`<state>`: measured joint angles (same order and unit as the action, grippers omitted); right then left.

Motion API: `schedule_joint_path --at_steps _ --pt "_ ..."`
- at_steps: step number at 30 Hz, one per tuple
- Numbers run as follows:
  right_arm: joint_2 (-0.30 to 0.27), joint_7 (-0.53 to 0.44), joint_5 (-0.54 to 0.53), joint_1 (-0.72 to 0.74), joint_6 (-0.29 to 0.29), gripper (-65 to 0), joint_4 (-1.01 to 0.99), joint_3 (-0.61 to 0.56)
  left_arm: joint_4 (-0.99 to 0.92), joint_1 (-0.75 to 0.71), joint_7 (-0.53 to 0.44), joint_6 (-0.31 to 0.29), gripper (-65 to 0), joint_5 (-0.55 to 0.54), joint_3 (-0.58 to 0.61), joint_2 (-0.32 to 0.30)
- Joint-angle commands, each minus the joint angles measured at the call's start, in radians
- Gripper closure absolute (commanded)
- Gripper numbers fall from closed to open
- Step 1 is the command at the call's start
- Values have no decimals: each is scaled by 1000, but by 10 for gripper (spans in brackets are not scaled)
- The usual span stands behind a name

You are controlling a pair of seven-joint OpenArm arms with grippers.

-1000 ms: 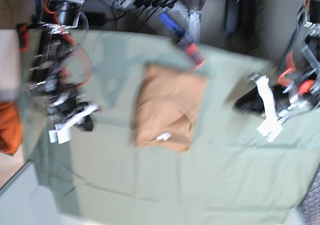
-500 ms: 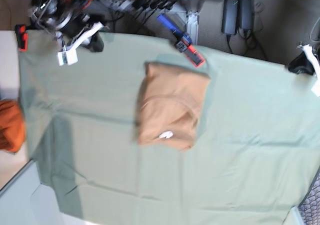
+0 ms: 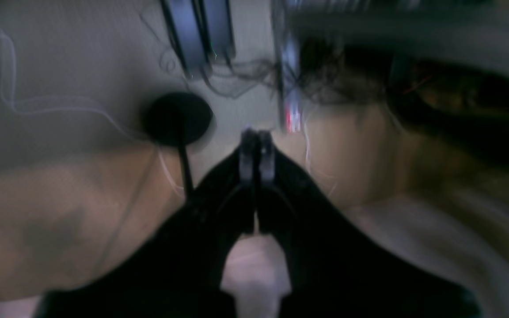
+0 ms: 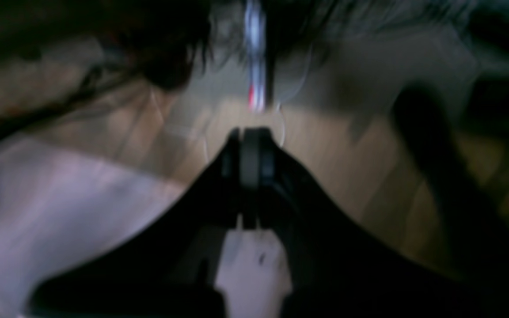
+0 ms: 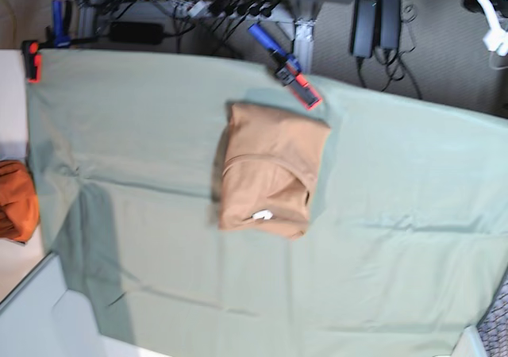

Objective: Fold the T-shirt properly

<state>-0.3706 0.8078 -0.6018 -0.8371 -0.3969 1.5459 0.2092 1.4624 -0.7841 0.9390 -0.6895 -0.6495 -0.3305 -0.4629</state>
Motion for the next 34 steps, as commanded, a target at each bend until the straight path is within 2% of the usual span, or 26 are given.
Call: schedule_joint_path --at_steps 1,5,7,9,11,16,22,30,34 --pt "-9 3 11 9 -96 0 -48 -22 -48 7 3 -9 0 27 34 -13" --pt "-10 34 102 114 -71 0 -287 -125 -318 124 -1 6 0 133 208 -25" --pt "-11 62 132 184 -31 0 -401 -167 -463 202 -35 104 0 217 282 -24" --pt "-11 80 155 264 37 0 -517 -200 -612 299 -55 194 0 300 360 -24" --pt "-11 102 158 351 72 0 -631 -221 -758 404 -59 229 0 347 436 -16" --pt "-11 119 158 545 72 0 -860 -229 -1001 631 -87 234 0 365 623 21" --pt "-9 136 177 672 71 0 -930 -228 -1037 786 -112 237 0 350 726 96" --pt "-8 150 171 726 71 0 -908 -228 -1032 820 -155 236 0 347 743 172" --pt "-8 81 127 726 71 0 -895 -229 -1015 818 -172 236 0 347 742 183"
